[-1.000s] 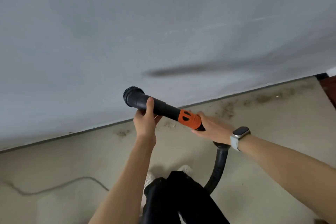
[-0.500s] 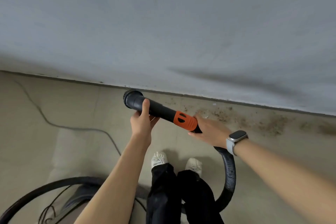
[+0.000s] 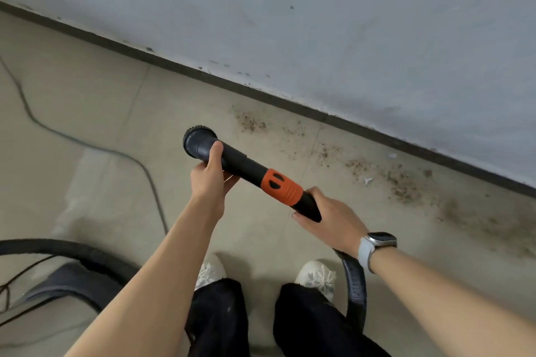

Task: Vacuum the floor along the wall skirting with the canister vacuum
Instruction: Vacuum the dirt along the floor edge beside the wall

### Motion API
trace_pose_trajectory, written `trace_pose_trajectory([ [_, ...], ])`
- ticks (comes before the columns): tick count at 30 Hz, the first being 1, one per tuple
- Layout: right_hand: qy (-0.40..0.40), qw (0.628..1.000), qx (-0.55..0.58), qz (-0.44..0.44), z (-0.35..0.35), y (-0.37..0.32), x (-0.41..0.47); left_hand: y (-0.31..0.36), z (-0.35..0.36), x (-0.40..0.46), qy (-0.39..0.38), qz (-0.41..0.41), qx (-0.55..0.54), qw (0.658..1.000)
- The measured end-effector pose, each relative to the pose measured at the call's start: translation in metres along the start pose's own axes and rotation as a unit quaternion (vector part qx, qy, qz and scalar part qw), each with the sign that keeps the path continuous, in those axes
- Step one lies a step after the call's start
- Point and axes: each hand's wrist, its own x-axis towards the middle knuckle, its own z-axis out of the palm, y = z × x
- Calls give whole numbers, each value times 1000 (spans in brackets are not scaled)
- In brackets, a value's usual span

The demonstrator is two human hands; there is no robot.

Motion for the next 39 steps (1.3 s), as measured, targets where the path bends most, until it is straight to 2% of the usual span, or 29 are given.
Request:
trace_pose_trajectory([
  [6, 89, 993, -75, -30, 55, 1, 76, -26, -11, 96, 8, -6, -27, 1000],
  [12, 209, 958, -174, -88, 96, 1, 170, -40, 0, 187, -65, 54, -5, 996],
  [16, 231, 953, -182, -77, 117, -15, 224, -42, 14, 234, -91, 112, 33, 989],
  [20, 231, 947, -205, -83, 139, -21, 253, -47, 7, 271, -103, 114, 94, 984],
  [24, 195, 967, -140, -80, 151, -26, 265, -46, 5, 287, -82, 139, 106, 981],
  [26, 124, 990, 23, -59, 154, -25, 263, -44, 5, 287, -87, 150, 118, 978],
  [28, 54, 979, 191, -39, 154, -17, 258, -42, 6, 285, -108, 150, 127, 974],
  [29, 43, 975, 214, -33, 152, -14, 255, -42, 7, 285, -121, 148, 131, 973],
  [34, 118, 984, 130, -22, 138, 4, 258, -43, 13, 283, -177, 139, 159, 961],
  [39, 158, 982, 101, 3, 130, 20, 245, -61, 30, 261, -204, 167, 196, 944],
])
